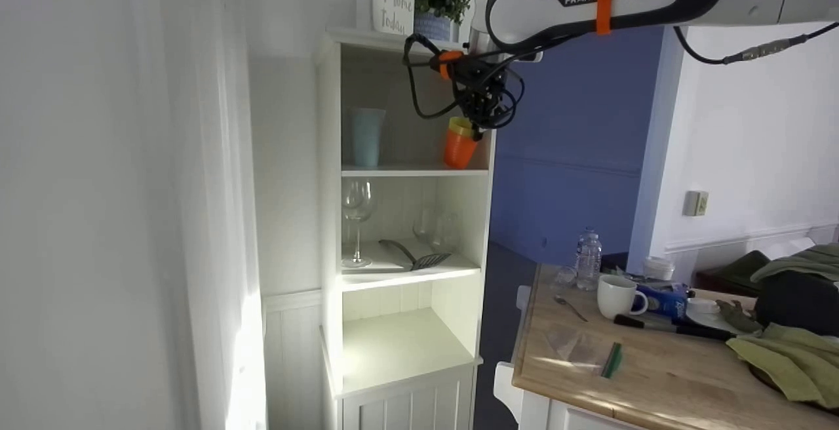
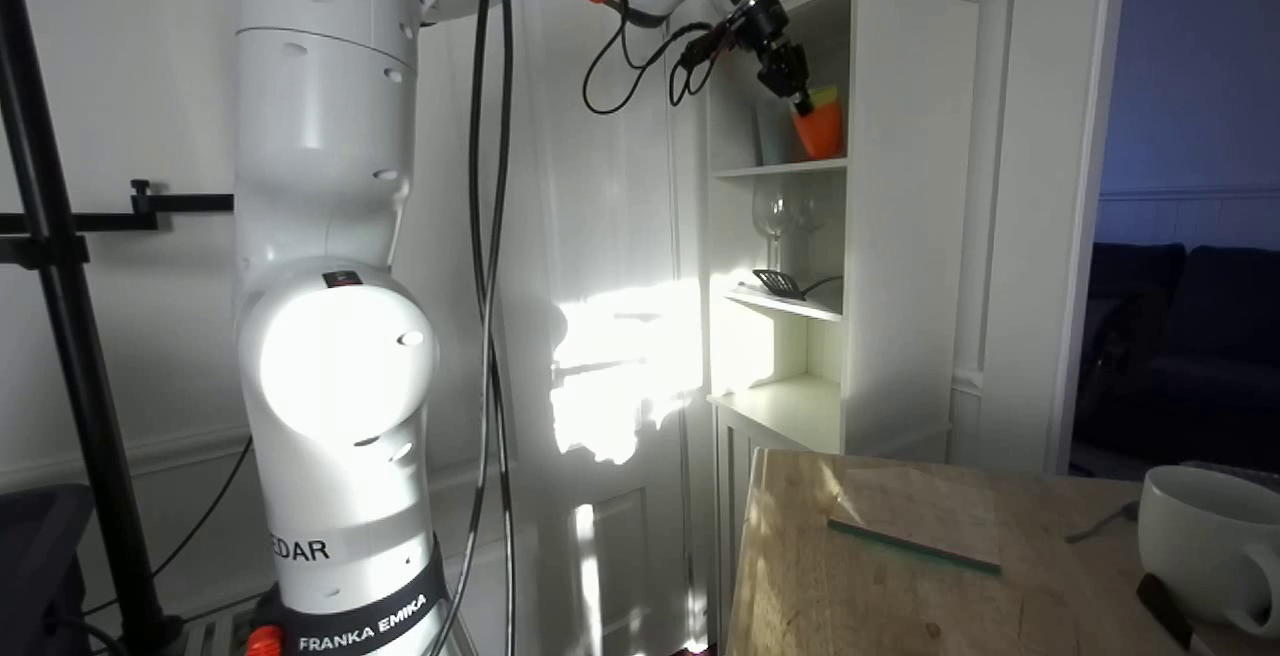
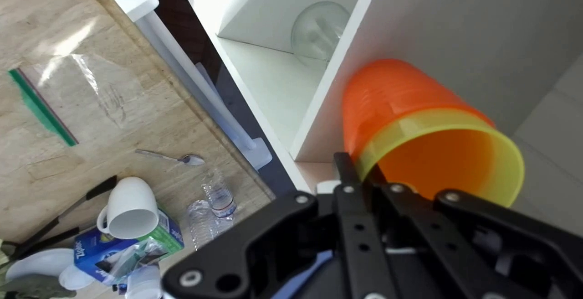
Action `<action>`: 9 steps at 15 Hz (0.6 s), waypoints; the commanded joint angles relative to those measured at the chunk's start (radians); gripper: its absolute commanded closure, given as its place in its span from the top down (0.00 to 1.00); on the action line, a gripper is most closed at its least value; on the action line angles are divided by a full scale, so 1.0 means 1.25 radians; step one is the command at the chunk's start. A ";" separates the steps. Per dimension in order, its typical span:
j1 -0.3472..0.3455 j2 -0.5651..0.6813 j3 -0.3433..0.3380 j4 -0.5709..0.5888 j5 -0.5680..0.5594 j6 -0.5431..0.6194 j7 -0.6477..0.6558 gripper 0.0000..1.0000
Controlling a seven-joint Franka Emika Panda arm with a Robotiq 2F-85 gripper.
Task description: Put the orange and yellow plastic cup on the top shelf of the cabinet
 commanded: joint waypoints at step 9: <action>0.005 0.054 -0.006 0.081 -0.009 0.004 0.026 0.39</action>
